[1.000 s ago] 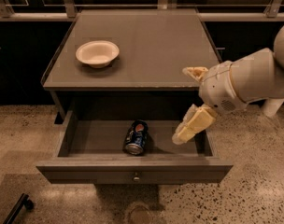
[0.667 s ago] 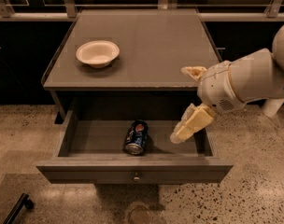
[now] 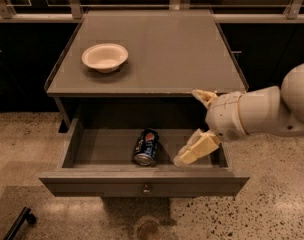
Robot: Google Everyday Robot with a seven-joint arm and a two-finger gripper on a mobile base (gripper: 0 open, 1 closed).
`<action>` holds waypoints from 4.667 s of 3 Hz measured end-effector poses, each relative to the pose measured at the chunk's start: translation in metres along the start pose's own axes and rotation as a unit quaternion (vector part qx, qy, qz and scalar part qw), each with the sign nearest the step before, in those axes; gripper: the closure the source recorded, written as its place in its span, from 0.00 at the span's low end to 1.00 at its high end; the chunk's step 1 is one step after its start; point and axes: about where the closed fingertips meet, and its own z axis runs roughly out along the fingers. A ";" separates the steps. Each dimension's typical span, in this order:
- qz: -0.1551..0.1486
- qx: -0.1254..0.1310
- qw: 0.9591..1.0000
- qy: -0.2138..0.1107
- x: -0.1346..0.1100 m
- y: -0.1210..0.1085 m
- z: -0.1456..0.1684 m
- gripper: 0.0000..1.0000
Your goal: Pick pepsi can from top drawer and place on counter
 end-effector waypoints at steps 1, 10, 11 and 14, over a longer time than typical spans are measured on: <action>0.022 -0.008 1.000 -0.019 0.016 0.000 0.041 0.00; 0.189 -0.041 0.981 -0.032 0.054 -0.023 0.220 0.00; 0.190 -0.018 0.981 -0.034 0.054 -0.035 0.222 0.00; 0.289 0.061 0.951 -0.087 0.058 -0.035 0.230 0.00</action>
Offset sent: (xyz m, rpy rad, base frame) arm 0.0497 0.0456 -0.1087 0.0631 0.1670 0.0061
